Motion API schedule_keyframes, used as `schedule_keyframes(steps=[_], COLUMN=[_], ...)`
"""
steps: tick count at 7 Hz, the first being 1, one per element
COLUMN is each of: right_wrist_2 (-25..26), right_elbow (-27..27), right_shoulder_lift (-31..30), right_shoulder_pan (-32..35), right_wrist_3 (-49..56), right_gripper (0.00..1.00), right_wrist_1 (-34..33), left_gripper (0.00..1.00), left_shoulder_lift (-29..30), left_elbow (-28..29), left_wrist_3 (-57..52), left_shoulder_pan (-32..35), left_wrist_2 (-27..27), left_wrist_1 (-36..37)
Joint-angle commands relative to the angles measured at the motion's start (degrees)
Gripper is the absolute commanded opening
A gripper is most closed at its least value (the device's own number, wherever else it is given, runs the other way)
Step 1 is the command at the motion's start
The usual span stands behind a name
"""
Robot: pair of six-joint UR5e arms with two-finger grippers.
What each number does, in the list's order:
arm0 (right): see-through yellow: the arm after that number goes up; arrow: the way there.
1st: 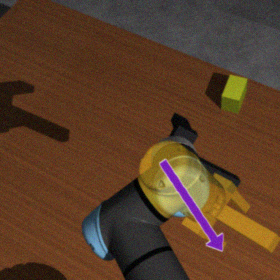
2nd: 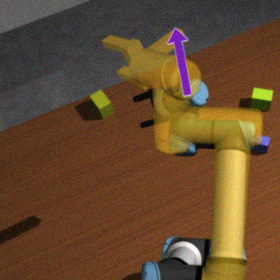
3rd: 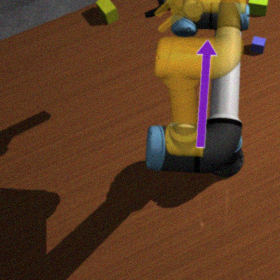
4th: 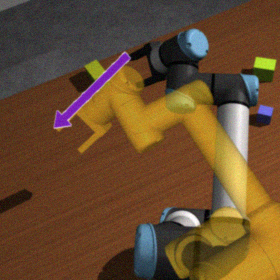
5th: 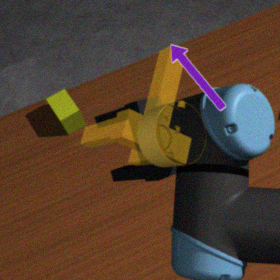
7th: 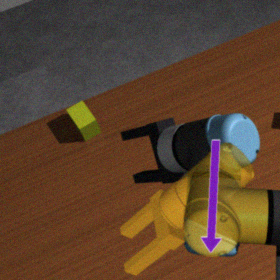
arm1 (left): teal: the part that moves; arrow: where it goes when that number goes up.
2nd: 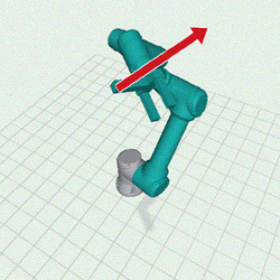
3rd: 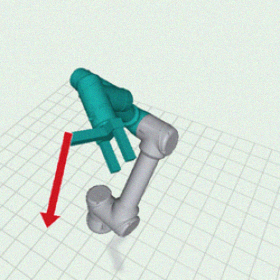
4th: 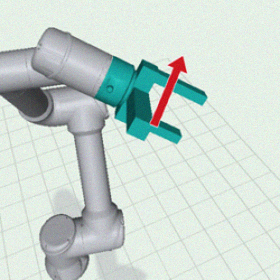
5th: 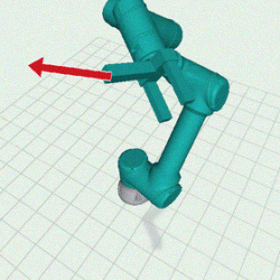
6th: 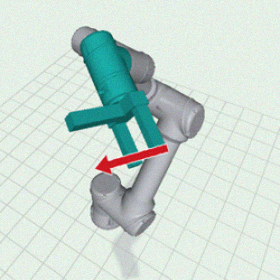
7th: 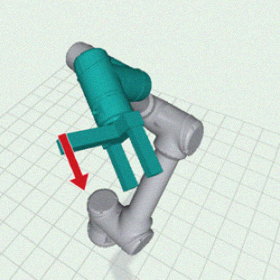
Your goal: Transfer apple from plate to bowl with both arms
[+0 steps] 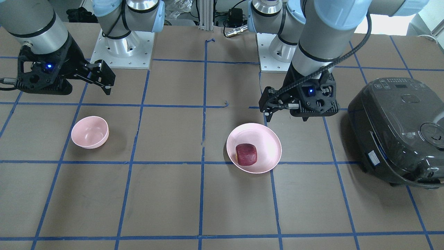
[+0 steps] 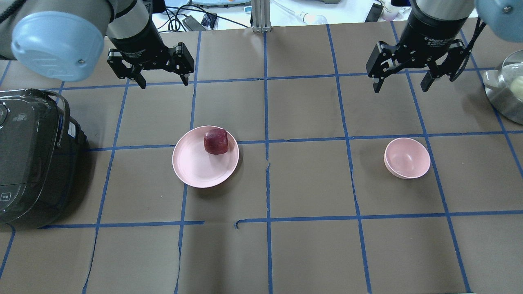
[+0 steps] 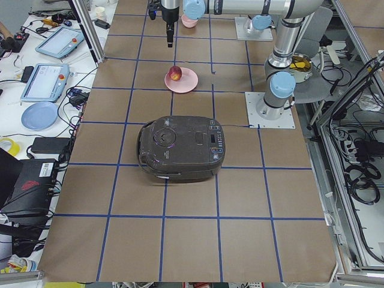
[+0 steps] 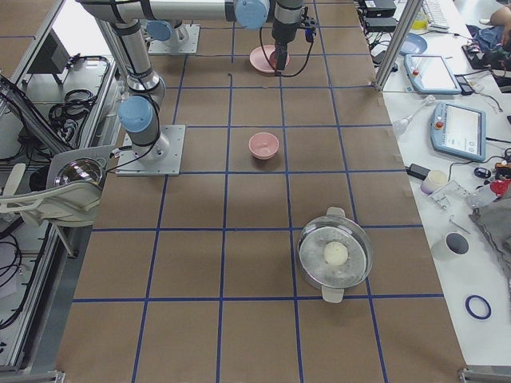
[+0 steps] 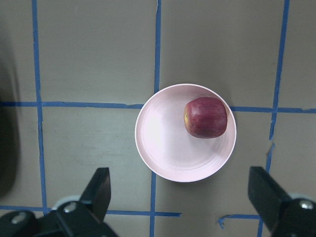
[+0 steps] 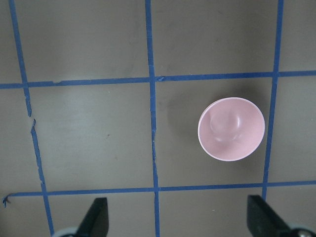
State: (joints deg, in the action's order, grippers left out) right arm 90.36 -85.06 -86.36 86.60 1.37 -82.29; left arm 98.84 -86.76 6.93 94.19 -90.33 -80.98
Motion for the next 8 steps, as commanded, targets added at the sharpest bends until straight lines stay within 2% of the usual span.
schedule_keyframes(steps=[1,2,3,4,5,6,8], right_wrist_2=[-0.71,-0.71,-0.71,-0.8,-0.63,-0.45,-0.8], right_elbow=[-0.71,-0.81,-1.07,-3.33,-7.79,-13.06,-22.56], right_shoulder_lift=[0.75,2.06,4.77,5.76,5.77,6.2,6.64], right_shoulder_pan=[-4.3,-9.56,-14.22,-18.79,-20.58,-20.95,-22.18], right_wrist_3=[1.08,8.4,22.83,27.15,27.8,30.85,32.46], right_gripper=[1.0,1.0,1.0,1.0,1.0,1.0,1.0], right_wrist_1=[0.04,-1.02,-3.2,-5.66,-10.03,-17.65,-26.74], left_gripper=[1.0,1.0,1.0,1.0,1.0,1.0,1.0], left_shoulder_lift=[5.55,7.14,8.64,10.65,12.06,12.95,15.32], left_elbow=[-3.39,-6.29,-8.49,-10.17,-11.92,-13.07,-13.26], left_wrist_3=[0.53,3.41,7.87,8.44,8.36,8.36,8.71], left_shoulder_pan=[0.73,2.12,4.14,4.68,5.73,6.18,6.18], left_wrist_2=[0.59,0.59,0.33,0.41,0.15,-0.11,0.06], left_wrist_1=[8.51,13.08,16.18,19.43,19.98,22.6,24.55])
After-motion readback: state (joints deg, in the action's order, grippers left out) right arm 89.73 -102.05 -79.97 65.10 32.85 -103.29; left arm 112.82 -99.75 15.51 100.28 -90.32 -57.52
